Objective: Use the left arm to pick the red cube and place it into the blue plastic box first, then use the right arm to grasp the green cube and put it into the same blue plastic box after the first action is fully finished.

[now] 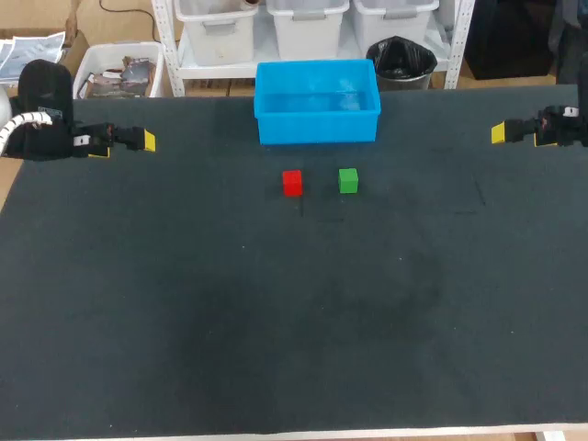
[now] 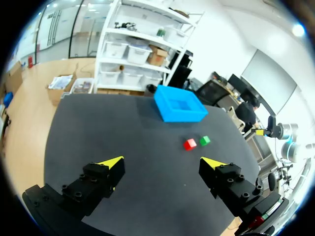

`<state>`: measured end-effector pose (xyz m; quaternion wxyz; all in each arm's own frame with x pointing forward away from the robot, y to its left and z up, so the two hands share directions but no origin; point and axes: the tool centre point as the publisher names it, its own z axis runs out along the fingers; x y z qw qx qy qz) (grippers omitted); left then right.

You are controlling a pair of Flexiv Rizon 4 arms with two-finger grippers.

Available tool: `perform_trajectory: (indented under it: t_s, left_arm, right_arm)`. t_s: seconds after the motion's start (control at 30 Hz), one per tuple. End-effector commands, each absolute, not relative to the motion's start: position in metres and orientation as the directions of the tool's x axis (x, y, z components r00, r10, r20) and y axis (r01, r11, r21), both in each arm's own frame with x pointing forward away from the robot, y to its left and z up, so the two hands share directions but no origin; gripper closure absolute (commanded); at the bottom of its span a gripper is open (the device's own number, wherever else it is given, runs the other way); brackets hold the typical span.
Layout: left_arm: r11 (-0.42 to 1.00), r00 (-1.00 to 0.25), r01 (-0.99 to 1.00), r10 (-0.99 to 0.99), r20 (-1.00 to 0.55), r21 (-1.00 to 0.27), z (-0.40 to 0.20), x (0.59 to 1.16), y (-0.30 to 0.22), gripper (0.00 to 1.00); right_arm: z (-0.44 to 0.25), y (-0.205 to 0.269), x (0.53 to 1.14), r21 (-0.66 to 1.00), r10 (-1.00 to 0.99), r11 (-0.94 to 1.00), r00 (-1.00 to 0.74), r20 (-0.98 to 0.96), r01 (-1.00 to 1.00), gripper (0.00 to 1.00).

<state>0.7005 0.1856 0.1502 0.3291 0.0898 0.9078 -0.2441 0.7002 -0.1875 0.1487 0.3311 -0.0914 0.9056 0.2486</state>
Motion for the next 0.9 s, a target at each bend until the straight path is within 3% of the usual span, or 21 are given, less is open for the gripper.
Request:
perform_trajectory:
  t_s: [0.03,0.9]
  left_arm:
    - [0.865,-0.768,0.323,0.002,-0.641,-0.384,0.1503,0.7005,0.1856,0.00]
    - [0.868,-0.789,0.296,-0.013,-0.614,-0.399,0.1542,0.7056,0.1766,0.00]
  right_arm:
    - [0.1490,-0.1871,0.7000,0.389,-0.001,0.861,-0.764,-0.645,-0.329,0.00]
    - [0.1490,-0.1871,0.7000,0.389,-0.001,0.861,-0.764,-0.645,-0.329,0.00]
